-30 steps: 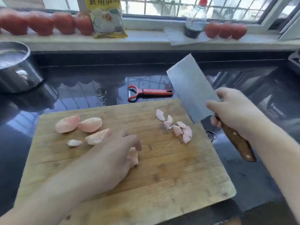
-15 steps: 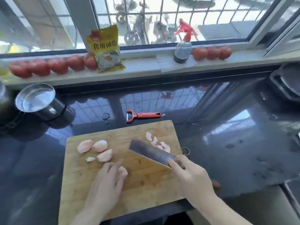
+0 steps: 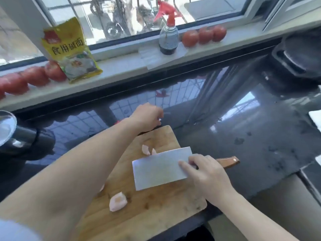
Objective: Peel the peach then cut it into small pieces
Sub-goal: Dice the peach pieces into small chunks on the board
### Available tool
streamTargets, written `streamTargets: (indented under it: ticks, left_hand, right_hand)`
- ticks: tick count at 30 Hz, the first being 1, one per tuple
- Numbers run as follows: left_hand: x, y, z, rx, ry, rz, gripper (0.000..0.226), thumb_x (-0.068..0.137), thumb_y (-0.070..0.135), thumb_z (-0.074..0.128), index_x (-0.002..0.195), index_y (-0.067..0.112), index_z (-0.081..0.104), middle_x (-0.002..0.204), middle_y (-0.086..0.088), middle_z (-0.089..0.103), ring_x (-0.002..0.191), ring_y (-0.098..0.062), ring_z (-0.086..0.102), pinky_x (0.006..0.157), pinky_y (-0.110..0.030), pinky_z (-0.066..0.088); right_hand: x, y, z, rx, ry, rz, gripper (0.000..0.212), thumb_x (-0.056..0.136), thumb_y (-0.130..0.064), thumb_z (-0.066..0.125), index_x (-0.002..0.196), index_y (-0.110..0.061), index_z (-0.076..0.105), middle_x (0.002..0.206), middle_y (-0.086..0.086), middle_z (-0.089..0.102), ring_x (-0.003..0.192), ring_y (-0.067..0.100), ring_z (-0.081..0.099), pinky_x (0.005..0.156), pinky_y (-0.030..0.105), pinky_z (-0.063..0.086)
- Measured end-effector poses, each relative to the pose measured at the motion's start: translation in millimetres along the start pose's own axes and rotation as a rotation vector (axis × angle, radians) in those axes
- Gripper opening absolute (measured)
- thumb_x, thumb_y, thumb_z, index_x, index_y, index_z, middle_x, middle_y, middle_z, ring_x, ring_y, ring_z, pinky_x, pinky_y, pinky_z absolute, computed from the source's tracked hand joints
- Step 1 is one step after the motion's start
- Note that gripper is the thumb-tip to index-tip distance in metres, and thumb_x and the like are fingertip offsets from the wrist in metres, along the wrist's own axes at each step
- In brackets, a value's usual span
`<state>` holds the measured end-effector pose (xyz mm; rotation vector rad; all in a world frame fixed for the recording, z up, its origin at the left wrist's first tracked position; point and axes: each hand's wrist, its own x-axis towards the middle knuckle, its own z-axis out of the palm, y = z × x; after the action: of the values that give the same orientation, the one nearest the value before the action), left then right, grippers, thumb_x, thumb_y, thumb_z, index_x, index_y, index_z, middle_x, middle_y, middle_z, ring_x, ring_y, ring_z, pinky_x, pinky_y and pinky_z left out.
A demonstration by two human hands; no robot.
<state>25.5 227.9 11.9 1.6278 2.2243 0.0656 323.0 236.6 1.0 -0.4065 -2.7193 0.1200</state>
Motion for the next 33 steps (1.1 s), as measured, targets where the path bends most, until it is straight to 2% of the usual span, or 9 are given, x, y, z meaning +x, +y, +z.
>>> streamTargets:
  ticks: [6,11,15,19,21,24,28,31,33]
  left_hand:
    - [28.7,1.5,20.3,0.228,-0.096,0.010,0.019,0.091,0.006,0.058,0.087,0.024,0.055,0.084,0.002,0.058,0.095,-0.029,0.057,0.075,-0.038,0.028]
    - [37.3,4.4,21.0,0.210,-0.109,-0.080,0.015,0.104,0.027,0.052,0.092,0.019,0.048,0.093,-0.006,0.060,0.099,-0.033,0.056,0.077,-0.041,0.030]
    - [32.9,18.3,16.1,0.171,-0.127,-0.094,0.009,0.098,0.010,0.048,0.096,0.016,0.043,0.088,-0.006,0.052,0.087,-0.028,0.044,0.082,-0.043,0.031]
    - [22.5,20.0,14.5,0.189,-0.075,-0.071,0.011,0.089,0.008,0.052,0.090,0.017,0.045,0.078,-0.003,0.050,0.084,-0.028,0.045,0.078,-0.041,0.028]
    - [10.5,19.7,11.8,0.086,0.009,-0.076,0.014,0.086,0.008,0.053,0.082,0.020,0.048,0.074,0.001,0.051,0.086,-0.029,0.050,0.077,-0.040,0.027]
    - [-26.0,25.8,15.4,-0.094,0.113,-0.107,0.017,0.088,0.009,0.055,0.083,0.024,0.059,0.076,0.009,0.055,0.086,-0.026,0.054,0.082,-0.040,0.041]
    - [-72.4,30.2,37.7,-0.128,-0.030,-0.051,0.028,0.097,0.016,0.059,0.109,0.034,0.076,0.104,0.005,0.066,0.108,-0.026,0.060,0.080,-0.037,0.041]
    - [-106.0,22.9,19.8,-0.483,0.222,-0.274,0.030,0.103,0.016,0.056,0.126,0.024,0.074,0.124,0.007,0.068,0.115,-0.015,0.060,0.096,-0.032,0.046]
    - [-148.8,13.8,5.1,-0.648,0.348,-0.493,0.028,0.104,0.016,0.054,0.122,0.024,0.074,0.114,0.012,0.068,0.105,-0.009,0.061,0.087,-0.021,0.042]
  right_hand:
    - [1.0,12.8,-10.9,0.002,0.019,0.048,0.039,0.072,0.013,0.060,0.098,-0.011,0.077,0.076,0.007,0.056,0.067,0.019,0.029,0.051,0.033,0.039]
    - [-9.6,12.5,-16.8,-0.013,-0.013,0.053,0.043,0.069,0.015,0.058,0.097,-0.011,0.077,0.076,0.006,0.055,0.061,0.020,0.032,0.052,0.032,0.038]
    - [-26.8,14.6,-26.2,-0.034,-0.014,0.132,0.043,0.071,0.014,0.055,0.098,-0.011,0.078,0.077,0.007,0.059,0.068,0.018,0.030,0.052,0.031,0.038]
    - [-48.8,17.8,-34.4,-0.072,-0.022,0.303,0.046,0.070,0.017,0.059,0.101,-0.012,0.078,0.082,0.006,0.060,0.058,0.021,0.040,0.048,0.031,0.041]
    - [-59.4,19.8,-36.3,-0.057,-0.033,0.420,0.048,0.070,0.018,0.065,0.104,-0.013,0.077,0.085,0.006,0.059,0.056,0.024,0.043,0.048,0.031,0.040]
    - [-69.4,18.1,-36.5,0.018,-0.026,0.592,0.047,0.071,0.016,0.071,0.107,-0.014,0.076,0.091,0.004,0.057,0.059,0.029,0.050,0.050,0.035,0.046]
    - [-65.0,6.0,-39.0,0.120,-0.016,0.733,0.053,0.068,0.018,0.072,0.110,-0.014,0.077,0.092,0.000,0.056,0.061,0.027,0.055,0.050,0.038,0.050]
    - [-54.1,-5.3,-42.2,0.173,-0.002,0.785,0.050,0.072,0.016,0.071,0.110,-0.017,0.077,0.089,-0.002,0.055,0.062,0.025,0.055,0.052,0.038,0.050]
    - [-48.3,-15.8,-44.1,0.198,-0.008,0.773,0.044,0.078,0.011,0.071,0.110,-0.019,0.078,0.087,-0.005,0.053,0.064,0.021,0.053,0.053,0.035,0.049]
